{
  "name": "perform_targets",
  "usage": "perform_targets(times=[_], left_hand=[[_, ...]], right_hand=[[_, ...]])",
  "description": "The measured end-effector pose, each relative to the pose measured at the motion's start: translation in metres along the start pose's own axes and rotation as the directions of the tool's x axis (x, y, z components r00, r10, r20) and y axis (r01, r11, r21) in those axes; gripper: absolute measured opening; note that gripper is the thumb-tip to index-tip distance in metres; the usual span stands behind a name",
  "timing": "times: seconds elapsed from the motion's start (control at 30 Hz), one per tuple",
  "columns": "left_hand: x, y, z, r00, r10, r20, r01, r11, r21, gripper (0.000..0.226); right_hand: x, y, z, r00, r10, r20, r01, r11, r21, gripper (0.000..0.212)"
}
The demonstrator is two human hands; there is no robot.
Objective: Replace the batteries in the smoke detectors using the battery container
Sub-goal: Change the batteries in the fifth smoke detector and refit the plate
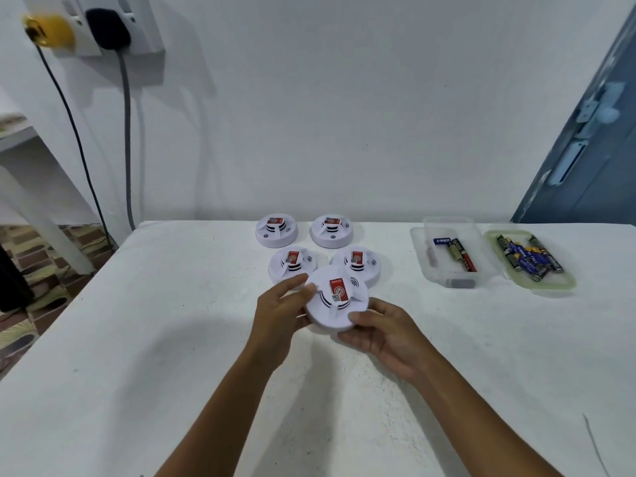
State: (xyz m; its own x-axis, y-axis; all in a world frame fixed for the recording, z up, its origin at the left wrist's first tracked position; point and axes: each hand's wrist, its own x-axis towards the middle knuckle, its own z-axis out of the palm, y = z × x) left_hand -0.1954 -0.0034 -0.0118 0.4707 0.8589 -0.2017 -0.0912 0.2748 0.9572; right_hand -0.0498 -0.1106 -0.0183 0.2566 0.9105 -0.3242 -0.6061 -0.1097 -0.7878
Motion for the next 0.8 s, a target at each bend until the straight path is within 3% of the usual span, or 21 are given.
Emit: perform_targets(times=[0.07,0.2,0.8], left_hand=[[0.005,-0.001,-0.002,0.999,-0.025,-0.027,0.024,0.999,-0.044,0.032],[0.007,-0.007,-0.005,0.996,-0.062,0.071,0.064,0.998,-0.025,0.029],[0.011,-0.03,-0.011,0.992,-0.046,0.116,0.059,0.993,-0.106,0.026]], right_hand=[[-0.001,0.003,-0.002,1.0,0.016,-0.003,-0.016,1.0,0.015,0.041],[0.004,0.011,-0.006,0.998,0.017,-0.068,-0.013,0.998,0.058,0.039],[0.011,0.021,-0.007,0.987,-0.02,-0.161,0.008,0.997,-0.072,0.04]])
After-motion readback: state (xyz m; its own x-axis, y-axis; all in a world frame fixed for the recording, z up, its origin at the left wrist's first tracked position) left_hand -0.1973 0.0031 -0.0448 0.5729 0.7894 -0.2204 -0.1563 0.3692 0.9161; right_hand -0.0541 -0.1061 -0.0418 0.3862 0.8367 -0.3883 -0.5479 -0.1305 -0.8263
